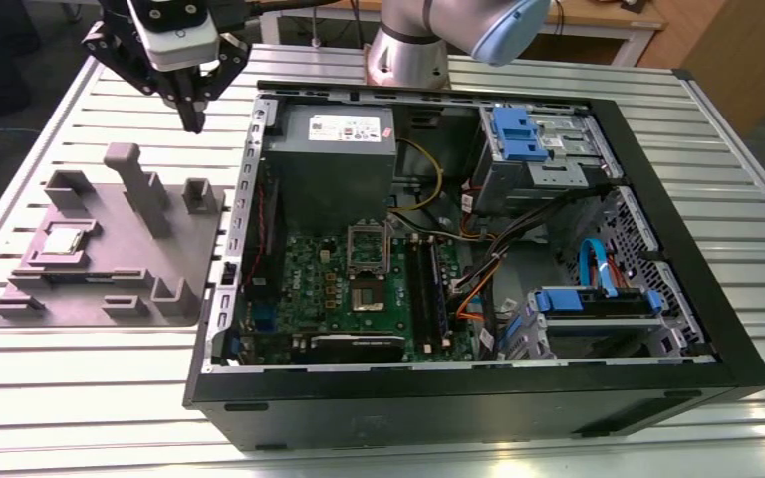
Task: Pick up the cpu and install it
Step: 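Reach for the cpu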
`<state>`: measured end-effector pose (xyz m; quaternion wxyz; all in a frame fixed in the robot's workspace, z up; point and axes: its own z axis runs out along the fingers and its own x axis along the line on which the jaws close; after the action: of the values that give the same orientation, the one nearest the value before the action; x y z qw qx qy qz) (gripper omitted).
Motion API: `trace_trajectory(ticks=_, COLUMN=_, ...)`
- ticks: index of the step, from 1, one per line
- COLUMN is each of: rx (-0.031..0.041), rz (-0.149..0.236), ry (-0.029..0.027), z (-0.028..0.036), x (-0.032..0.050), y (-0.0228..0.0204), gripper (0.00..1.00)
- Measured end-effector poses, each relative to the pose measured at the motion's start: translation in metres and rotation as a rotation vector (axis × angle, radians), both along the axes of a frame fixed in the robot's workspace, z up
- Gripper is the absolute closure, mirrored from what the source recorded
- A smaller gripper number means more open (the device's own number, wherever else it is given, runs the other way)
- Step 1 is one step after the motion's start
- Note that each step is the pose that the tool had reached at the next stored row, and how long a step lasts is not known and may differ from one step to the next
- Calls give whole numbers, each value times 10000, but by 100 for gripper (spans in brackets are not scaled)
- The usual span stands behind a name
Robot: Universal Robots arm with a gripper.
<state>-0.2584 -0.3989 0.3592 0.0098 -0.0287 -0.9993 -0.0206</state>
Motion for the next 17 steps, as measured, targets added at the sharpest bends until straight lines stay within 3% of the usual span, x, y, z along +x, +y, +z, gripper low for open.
trace_trajectory(ticks=17, rx=-1, rz=0, ry=1, z=-6, x=-72, y=0, gripper=90)
